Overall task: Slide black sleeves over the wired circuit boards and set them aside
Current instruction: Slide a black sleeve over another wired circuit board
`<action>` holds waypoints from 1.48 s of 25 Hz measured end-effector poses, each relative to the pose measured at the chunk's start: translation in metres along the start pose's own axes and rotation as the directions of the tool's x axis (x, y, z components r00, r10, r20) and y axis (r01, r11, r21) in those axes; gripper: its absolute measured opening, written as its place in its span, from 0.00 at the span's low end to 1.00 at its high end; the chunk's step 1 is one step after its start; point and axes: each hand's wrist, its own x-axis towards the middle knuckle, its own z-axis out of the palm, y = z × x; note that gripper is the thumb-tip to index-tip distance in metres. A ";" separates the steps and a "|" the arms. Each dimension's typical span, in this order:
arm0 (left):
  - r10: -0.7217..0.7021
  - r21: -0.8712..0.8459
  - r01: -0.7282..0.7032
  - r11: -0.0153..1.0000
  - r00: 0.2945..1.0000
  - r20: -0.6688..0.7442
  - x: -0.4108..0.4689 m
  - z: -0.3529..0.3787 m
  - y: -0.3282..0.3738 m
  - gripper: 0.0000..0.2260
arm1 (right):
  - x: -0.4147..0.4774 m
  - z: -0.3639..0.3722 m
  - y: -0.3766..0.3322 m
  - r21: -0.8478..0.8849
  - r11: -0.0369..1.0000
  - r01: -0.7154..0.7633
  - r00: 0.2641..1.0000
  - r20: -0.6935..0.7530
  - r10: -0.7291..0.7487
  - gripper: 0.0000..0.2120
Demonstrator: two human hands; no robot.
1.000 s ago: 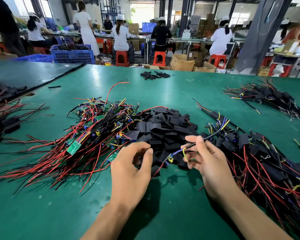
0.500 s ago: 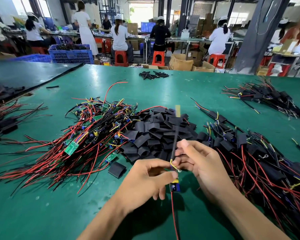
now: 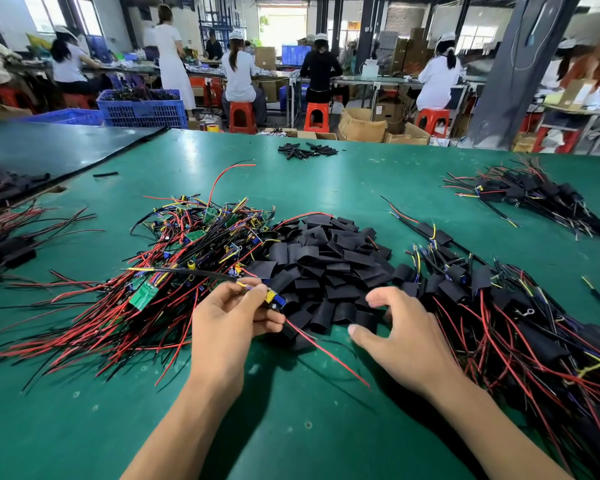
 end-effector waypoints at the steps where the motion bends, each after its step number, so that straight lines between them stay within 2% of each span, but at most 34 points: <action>1: 0.003 -0.003 -0.003 1.000 1.000 -0.024 0.001 -0.001 0.000 0.03 | -0.001 0.001 -0.002 -0.037 0.999 -0.001 1.000 0.015 0.001 0.21; 5: 0.030 -0.019 -0.032 0.999 0.994 -0.108 0.003 -0.001 -0.001 0.02 | -0.002 -0.001 -0.001 -0.010 0.999 -0.030 0.999 -0.026 0.030 0.17; 8: 0.017 -0.031 -0.021 0.999 0.989 -0.144 0.004 -0.004 -0.001 0.02 | -0.001 -0.001 0.000 0.082 0.996 -0.037 0.998 -0.044 0.041 0.19; 11: 0.006 -0.033 -0.010 0.999 0.991 -0.132 0.005 -0.004 0.000 0.02 | 0.001 -0.002 0.001 0.229 0.973 -0.021 0.993 -0.109 0.047 0.16; 14: -0.004 -0.039 0.001 0.999 0.996 -0.090 0.004 -0.003 0.000 0.03 | 0.002 -0.002 0.002 0.217 0.976 -0.009 0.992 -0.118 0.035 0.11; 18: 0.012 0.001 -0.012 1.000 0.996 -0.089 0.003 -0.004 -0.001 0.05 | 0.002 -0.001 0.003 0.227 0.974 -0.005 0.994 -0.103 0.029 0.13; 23: 0.045 0.016 -0.043 0.999 0.989 -0.143 0.006 -0.005 -0.001 0.04 | 0.003 -0.002 -0.003 0.361 0.933 0.007 0.988 -0.147 0.049 0.09; 28: 0.037 -0.083 -0.050 0.995 0.989 -0.141 0.006 -0.005 0.001 0.04 | 0.002 -0.010 -0.004 0.511 0.856 -0.080 0.994 -0.021 0.105 0.10; 32: -0.025 -0.201 -0.005 0.980 0.989 -0.144 0.008 -0.006 0.004 0.03 | -0.001 -0.009 -0.011 0.721 0.679 -0.142 0.989 0.079 0.123 0.12; 35: -0.070 -0.270 0.034 0.962 0.990 -0.125 0.009 -0.008 0.006 0.05 | -0.003 -0.007 -0.011 0.707 0.682 -0.186 0.981 0.169 0.093 0.13; 36: -0.081 -0.285 0.044 0.958 0.990 -0.119 0.009 -0.008 0.008 0.05 | -0.003 -0.006 -0.011 0.719 0.660 -0.215 0.974 0.212 0.086 0.15; 37: -0.091 -0.294 0.053 0.954 0.989 -0.116 0.009 -0.009 0.008 0.05 | -0.002 -0.005 -0.012 0.761 0.596 -0.256 0.963 0.254 0.089 0.17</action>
